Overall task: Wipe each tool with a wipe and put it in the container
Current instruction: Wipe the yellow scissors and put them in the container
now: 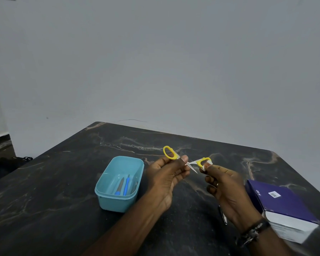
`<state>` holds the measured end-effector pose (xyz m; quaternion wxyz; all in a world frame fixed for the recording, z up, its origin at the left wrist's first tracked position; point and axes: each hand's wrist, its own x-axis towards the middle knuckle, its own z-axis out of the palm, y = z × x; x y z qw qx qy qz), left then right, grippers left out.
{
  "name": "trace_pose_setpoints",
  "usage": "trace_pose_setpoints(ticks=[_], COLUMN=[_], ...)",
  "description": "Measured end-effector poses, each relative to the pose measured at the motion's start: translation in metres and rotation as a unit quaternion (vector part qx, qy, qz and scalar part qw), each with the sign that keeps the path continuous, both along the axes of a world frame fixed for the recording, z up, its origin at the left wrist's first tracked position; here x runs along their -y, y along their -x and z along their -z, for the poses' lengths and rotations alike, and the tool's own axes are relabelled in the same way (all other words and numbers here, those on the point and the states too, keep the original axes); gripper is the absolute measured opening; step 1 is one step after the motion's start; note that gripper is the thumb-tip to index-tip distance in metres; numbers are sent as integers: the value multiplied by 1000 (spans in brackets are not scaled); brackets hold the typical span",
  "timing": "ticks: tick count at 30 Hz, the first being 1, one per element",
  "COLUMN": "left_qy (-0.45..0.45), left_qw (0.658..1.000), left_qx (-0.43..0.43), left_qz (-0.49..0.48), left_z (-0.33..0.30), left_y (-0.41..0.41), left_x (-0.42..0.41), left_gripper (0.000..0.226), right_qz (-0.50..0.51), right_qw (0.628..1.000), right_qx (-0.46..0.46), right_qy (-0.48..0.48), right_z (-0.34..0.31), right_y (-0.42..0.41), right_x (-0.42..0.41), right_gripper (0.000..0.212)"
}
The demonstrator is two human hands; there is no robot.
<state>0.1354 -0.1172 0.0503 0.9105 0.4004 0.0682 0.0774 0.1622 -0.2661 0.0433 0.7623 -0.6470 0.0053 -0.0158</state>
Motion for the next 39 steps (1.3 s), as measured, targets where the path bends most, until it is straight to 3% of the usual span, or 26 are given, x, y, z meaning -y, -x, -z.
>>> trace_pose_setpoints(ticks=[6,12,17,26,34,39], left_qy=[-28,-109,-94,-216,-341,-378], left_qw=[997,986,989,968,931,914], left_qx=[13,22,7,8,37,53], left_qz=[-70,-123,-115,-126,-126,-137], left_z=[-1,2,0,2,8,9], left_y=[2,2,3,-1,-4,-6], left_x=[2,6,1,-5,-7,-7], left_gripper=[30,15,12,10,18,25], right_qz=[-3,-4,-17,32,95,50], right_qw=[1000,999,999,999,972,936], right_qx=[-21,-40,-42,21,156,212], right_qy=[-10,-25,18,18,150,276], right_z=[-1,0,5,1,5,2], right_y=[7,10,10,8,5,5], right_x=[-8,-14,-17,-9,-7,-1], right_gripper=[15,16,19,19,14,11])
